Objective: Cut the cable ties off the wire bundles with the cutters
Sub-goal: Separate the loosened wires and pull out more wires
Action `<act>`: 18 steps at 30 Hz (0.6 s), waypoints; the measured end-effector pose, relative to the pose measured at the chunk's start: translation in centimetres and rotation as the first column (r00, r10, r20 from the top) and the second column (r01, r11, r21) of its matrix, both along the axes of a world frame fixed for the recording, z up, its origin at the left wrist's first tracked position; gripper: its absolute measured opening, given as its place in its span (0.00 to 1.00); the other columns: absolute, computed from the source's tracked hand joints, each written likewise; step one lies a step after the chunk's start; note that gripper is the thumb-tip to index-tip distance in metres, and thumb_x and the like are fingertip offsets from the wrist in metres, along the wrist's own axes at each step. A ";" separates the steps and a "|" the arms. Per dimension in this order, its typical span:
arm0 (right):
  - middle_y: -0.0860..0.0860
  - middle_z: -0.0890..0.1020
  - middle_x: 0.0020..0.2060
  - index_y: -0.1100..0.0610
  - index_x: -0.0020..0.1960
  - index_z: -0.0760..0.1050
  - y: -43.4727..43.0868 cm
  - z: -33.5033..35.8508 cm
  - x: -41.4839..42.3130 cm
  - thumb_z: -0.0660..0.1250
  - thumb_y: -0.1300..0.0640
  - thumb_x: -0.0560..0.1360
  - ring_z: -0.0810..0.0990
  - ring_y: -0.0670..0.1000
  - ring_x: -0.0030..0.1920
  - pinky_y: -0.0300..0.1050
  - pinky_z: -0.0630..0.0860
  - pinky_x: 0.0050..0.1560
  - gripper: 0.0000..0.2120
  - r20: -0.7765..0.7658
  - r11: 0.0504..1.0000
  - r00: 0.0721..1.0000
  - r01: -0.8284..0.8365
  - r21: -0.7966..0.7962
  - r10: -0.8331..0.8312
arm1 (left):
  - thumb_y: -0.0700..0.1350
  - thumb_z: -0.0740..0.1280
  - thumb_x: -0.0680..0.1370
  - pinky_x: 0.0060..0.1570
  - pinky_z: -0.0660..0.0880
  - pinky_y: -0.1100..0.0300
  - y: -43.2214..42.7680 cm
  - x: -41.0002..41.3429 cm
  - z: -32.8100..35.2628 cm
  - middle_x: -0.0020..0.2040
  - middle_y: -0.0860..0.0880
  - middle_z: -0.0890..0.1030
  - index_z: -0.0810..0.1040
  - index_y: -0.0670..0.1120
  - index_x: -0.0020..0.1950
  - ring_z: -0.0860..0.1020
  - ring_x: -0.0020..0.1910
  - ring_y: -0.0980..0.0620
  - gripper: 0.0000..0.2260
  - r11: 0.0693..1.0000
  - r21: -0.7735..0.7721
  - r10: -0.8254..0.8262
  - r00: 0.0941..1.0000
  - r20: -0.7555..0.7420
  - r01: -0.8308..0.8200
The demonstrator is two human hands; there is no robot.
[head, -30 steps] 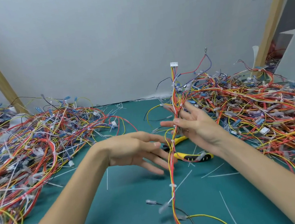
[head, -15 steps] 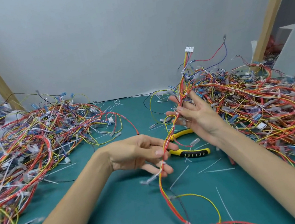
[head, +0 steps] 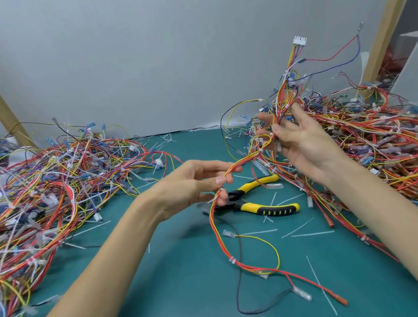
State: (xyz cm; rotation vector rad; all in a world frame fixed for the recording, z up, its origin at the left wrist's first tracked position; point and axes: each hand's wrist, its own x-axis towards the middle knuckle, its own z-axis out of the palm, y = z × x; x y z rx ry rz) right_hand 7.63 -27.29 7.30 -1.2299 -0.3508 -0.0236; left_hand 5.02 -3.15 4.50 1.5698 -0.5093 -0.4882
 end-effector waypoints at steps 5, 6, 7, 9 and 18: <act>0.57 0.80 0.56 0.50 0.58 0.69 0.4 -0.3 -0.1 0.55 0.71 0.81 0.85 0.48 0.44 0.39 0.78 0.39 0.17 0.000 0.999 0.999 0.033 0.000 -0.033 | 0.40 0.65 0.79 0.45 0.78 0.60 0.8 0.2 -0.2 0.48 0.47 0.80 0.77 0.40 0.64 0.79 0.39 0.51 0.14 1.000 0.021 -0.021 0.999 -0.047 0.022; 0.57 0.80 0.56 0.50 0.58 0.69 0.4 -0.4 -0.1 0.55 0.71 0.81 0.85 0.48 0.43 0.38 0.78 0.37 0.17 -0.003 0.999 0.999 0.033 0.007 -0.033 | 0.40 0.67 0.78 0.45 0.79 0.59 1.0 0.3 -0.2 0.48 0.46 0.80 0.77 0.40 0.64 0.79 0.40 0.51 0.15 0.999 0.015 -0.047 0.996 -0.081 0.048; 0.58 0.80 0.56 0.50 0.58 0.68 0.2 -0.4 0.0 0.55 0.71 0.81 0.84 0.49 0.44 0.38 0.77 0.36 0.16 -0.005 0.999 0.999 0.039 0.001 -0.039 | 0.40 0.67 0.78 0.45 0.79 0.59 1.3 0.3 -0.3 0.48 0.46 0.81 0.77 0.40 0.65 0.80 0.40 0.51 0.15 0.997 0.018 -0.073 0.992 -0.106 0.076; 0.57 0.80 0.55 0.50 0.59 0.67 -0.1 -0.3 0.3 0.55 0.70 0.81 0.84 0.49 0.44 0.37 0.73 0.36 0.16 -0.005 0.997 0.997 0.075 -0.034 -0.075 | 0.41 0.67 0.78 0.46 0.79 0.60 1.5 0.4 -0.4 0.48 0.46 0.82 0.77 0.44 0.66 0.80 0.43 0.52 0.15 0.990 0.053 -0.121 0.985 -0.122 0.129; 0.52 0.79 0.53 0.55 0.75 0.60 -3.1 7.5 5.0 0.55 0.74 0.79 0.82 0.43 0.30 0.35 0.73 0.28 0.28 0.123 0.887 0.943 0.333 -0.320 -0.310 | 0.44 0.67 0.78 0.50 0.78 0.59 0.7 0.5 -1.3 0.60 0.41 0.81 0.77 0.47 0.66 0.81 0.50 0.48 0.16 0.978 0.026 -0.199 0.969 -0.148 0.205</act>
